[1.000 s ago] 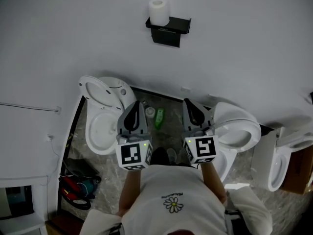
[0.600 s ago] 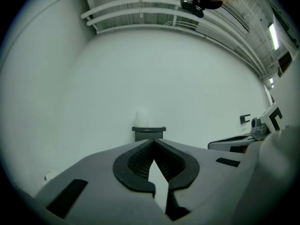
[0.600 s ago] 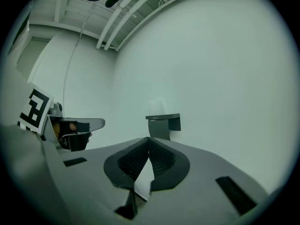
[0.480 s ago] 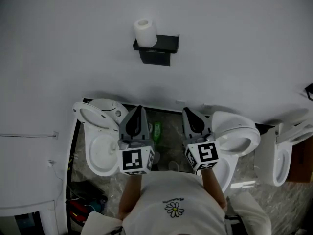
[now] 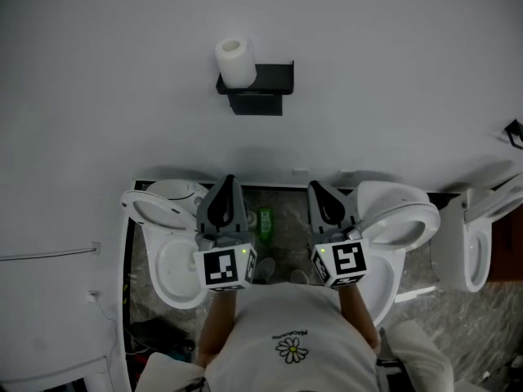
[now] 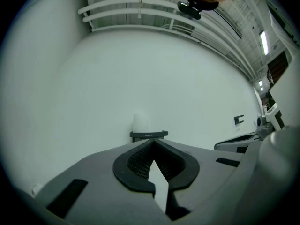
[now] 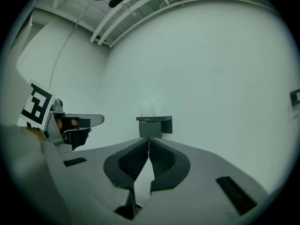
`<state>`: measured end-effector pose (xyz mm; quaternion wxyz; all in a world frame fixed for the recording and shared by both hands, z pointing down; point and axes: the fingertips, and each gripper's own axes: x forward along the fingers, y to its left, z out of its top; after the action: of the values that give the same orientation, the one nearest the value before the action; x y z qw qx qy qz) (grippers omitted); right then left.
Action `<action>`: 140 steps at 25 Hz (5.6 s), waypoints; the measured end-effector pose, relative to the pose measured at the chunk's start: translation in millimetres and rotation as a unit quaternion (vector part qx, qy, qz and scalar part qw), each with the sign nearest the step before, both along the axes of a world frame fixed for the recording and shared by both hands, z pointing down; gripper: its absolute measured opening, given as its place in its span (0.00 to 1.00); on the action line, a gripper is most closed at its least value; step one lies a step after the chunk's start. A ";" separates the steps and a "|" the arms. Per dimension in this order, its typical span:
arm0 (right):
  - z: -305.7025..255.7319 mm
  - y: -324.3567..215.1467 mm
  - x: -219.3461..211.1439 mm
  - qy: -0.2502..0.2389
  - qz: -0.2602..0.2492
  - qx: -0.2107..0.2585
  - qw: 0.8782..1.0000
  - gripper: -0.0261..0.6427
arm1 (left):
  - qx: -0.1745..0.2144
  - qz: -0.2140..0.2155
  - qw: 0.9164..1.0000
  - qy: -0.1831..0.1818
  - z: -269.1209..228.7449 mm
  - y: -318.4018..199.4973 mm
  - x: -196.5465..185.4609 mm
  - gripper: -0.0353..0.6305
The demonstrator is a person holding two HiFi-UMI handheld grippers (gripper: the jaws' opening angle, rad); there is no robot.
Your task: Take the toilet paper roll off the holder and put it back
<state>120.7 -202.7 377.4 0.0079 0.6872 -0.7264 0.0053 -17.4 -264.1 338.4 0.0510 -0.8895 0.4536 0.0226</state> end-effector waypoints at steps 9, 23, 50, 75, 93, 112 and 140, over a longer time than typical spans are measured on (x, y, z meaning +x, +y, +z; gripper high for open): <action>-33.6 -23.6 -8.5 0.003 -0.005 0.033 0.999 0.06 | -0.005 0.007 1.000 0.004 1.7 -20.0 -11.7 0.08; -139.7 -144.7 -69.4 0.018 -0.088 0.075 0.993 0.43 | -0.005 -0.015 1.000 0.022 -18.0 -43.2 -43.1 0.08; -89.8 -292.5 -45.1 0.007 -0.009 -0.103 0.995 0.45 | -0.064 -0.053 0.996 0.023 25.2 -45.6 -91.3 0.08; -155.9 -258.8 -44.7 0.044 -0.003 -0.010 0.999 0.42 | -0.058 -0.042 0.997 0.017 21.0 -51.4 -91.2 0.08; -169.6 -78.4 -38.0 0.043 0.029 0.171 0.984 0.42 | -0.012 0.012 1.000 0.019 -8.1 -27.7 -52.4 0.08; -94.6 1.8 -50.2 0.028 0.014 0.149 0.988 0.42 | 0.058 0.009 0.998 0.021 -41.3 0.9 -41.8 0.08; -90.9 -7.3 -33.9 0.030 0.024 0.134 0.990 0.42 | 0.041 0.030 0.998 0.027 -37.8 -4.6 -14.5 0.08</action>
<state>86.8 -209.9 286.5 -0.0629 0.6993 -0.7030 -0.1129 -31.9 -268.7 300.6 0.0746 -0.8987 0.4268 0.0671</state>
